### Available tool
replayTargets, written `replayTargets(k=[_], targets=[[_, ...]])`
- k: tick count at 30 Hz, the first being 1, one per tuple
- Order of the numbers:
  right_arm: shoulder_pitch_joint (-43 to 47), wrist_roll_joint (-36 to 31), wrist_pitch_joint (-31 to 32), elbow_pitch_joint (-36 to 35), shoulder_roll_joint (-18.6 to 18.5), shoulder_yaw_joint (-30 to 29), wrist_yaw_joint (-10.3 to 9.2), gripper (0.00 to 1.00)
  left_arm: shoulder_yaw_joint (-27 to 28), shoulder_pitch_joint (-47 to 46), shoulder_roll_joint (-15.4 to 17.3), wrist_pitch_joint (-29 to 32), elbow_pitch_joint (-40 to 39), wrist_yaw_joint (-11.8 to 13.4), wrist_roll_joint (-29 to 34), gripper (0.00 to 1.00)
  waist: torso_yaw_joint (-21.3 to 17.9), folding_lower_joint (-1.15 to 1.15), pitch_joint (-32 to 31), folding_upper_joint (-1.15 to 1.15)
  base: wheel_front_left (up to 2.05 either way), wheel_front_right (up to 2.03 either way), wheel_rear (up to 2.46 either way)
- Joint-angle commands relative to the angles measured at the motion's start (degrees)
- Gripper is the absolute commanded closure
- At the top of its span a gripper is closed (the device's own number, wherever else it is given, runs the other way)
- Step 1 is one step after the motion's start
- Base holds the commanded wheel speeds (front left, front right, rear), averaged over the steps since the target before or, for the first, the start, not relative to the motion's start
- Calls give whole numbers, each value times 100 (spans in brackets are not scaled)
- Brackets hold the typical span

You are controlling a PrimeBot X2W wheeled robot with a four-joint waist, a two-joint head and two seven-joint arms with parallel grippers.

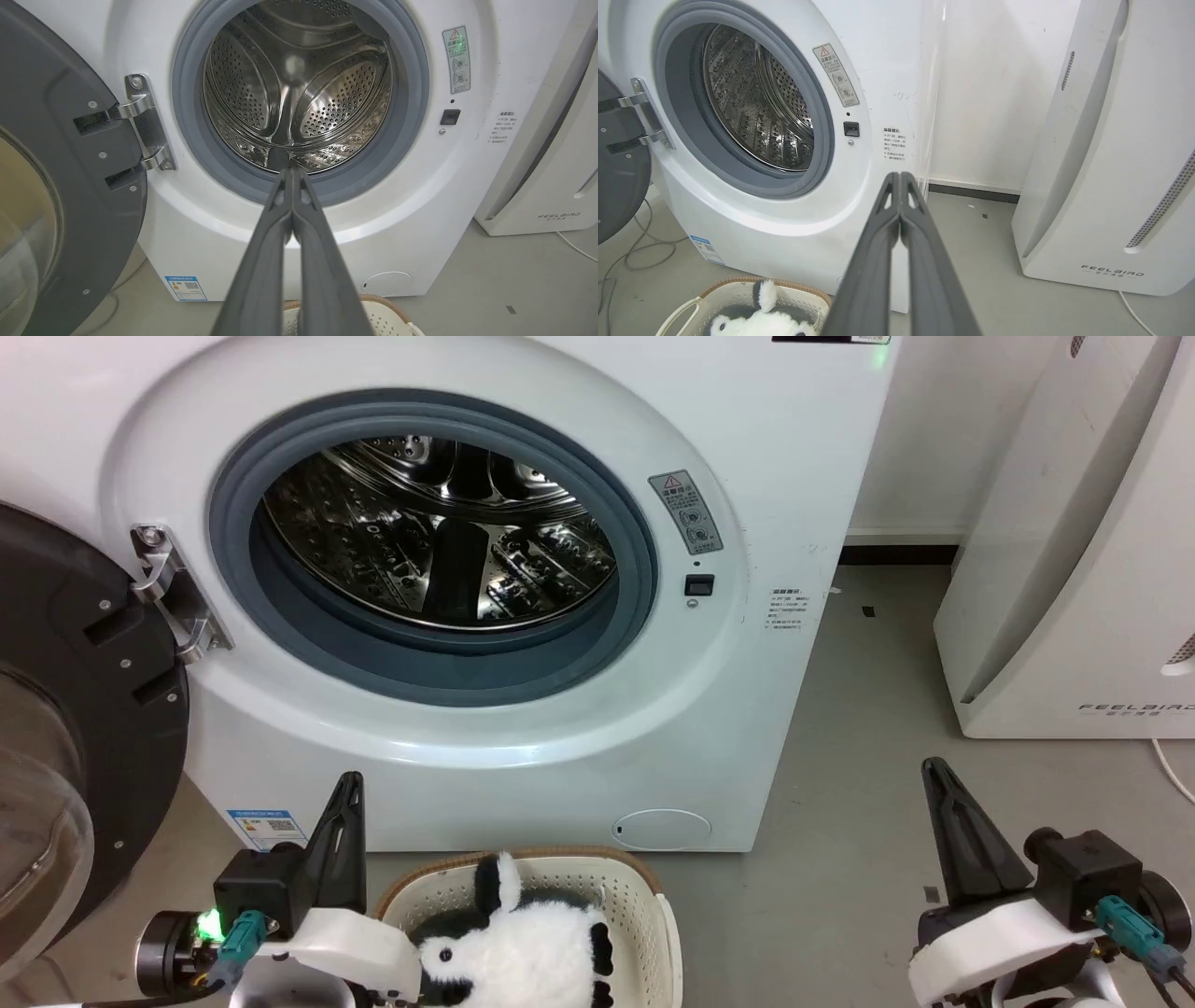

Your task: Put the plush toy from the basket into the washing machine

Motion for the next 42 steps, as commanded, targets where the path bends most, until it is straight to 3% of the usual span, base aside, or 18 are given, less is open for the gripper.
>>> replayTargets(k=[1, 30, 31, 42], targets=[[71, -72, 26, 26, 5, -18, -3, 100, -12, 62, -5, 28, -18, 37, 60, 100, -1, 0, -4, 0, 0, 0, 0], [94, -308, 356, 114, 6, -101, -4, 100, -54, 80, -15, 356, -25, 143, 265, 100, -17, 0, -95, 0, 0, 0, 0], [25, -254, 347, 91, 0, -83, 0, 0, -41, 1, -11, 338, -1, 115, 221, 0, -17, 0, -96, 0, 0, 0, 0], [29, -205, 252, 105, 0, -107, 1, 0, -86, 18, -11, 253, 57, 130, 138, 0, -25, 0, -62, 0, 0, 0, 0]])
